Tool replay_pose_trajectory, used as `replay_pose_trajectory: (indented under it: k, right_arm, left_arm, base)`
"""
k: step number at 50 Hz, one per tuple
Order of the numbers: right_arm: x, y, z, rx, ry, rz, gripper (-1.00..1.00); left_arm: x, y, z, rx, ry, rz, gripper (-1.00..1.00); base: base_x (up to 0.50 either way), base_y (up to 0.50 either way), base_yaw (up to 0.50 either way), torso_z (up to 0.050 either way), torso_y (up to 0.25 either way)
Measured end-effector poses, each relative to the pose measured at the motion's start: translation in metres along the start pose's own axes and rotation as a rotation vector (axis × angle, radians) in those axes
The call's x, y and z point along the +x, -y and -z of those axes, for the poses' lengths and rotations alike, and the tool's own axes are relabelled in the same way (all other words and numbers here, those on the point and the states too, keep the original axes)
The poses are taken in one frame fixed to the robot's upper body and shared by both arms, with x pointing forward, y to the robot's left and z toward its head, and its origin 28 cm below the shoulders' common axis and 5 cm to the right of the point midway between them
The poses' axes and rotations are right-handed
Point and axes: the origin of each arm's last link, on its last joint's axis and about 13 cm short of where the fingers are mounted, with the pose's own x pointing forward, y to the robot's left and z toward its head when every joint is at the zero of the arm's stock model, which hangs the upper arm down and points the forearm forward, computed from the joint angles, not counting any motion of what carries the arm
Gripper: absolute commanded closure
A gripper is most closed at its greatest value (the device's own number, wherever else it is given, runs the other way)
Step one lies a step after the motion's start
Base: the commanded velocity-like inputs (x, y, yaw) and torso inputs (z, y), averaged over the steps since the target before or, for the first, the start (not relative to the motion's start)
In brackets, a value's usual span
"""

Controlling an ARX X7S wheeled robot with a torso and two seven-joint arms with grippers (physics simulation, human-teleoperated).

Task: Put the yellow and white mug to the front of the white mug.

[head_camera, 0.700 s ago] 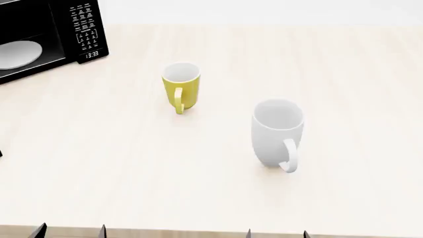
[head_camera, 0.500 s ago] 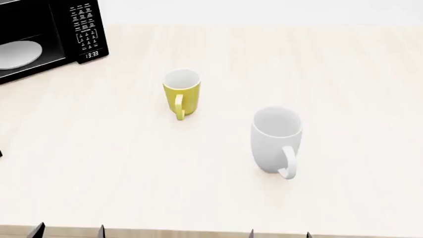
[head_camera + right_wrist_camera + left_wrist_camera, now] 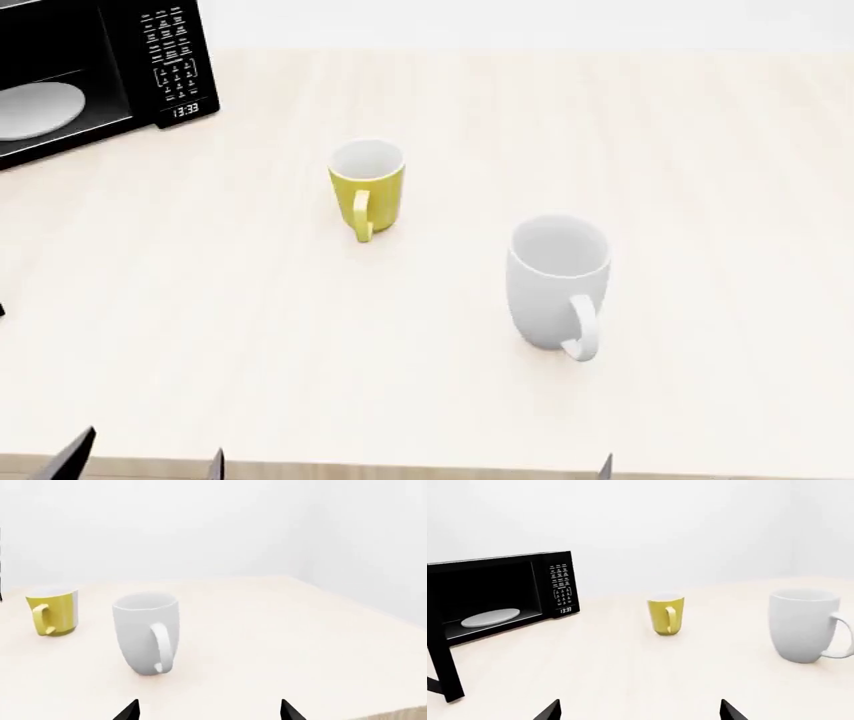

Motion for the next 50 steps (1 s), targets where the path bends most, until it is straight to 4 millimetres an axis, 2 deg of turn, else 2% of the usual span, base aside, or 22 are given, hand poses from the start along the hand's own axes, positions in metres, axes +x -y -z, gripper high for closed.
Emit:
replay_pose_trajectory:
  k: [11,19,32,50]
  right_arm:
    - [-0.004,0.022,-0.005,0.013,0.026,0.084,-1.0]
    - [-0.006,0.031,-0.005,0.052,0.048,0.113,-1.0]
    - [-0.009,0.036,-0.005,0.091,0.072,0.11,-1.0]
    - [-0.01,0.034,-0.004,0.074,0.087,0.084,-1.0]
  left_arm:
    - [0.003,-0.003,0.0,-0.013,0.003,-0.01,-1.0]
    - [0.004,-0.007,0.0,-0.019,0.006,-0.026,-1.0]
    - [0.004,-0.009,0.001,-0.027,0.006,-0.028,-1.0]
    - [0.005,-0.01,0.005,-0.059,-0.01,-0.02,-1.0]
  base:
    - [0.06,0.0,0.0,0.0,0.0]
    - [0.44,-0.19,0.0,0.0,0.0]
    - [0.47,-0.19,0.0,0.0,0.0]
    - [0.5,-0.02,0.0,0.0,0.0]
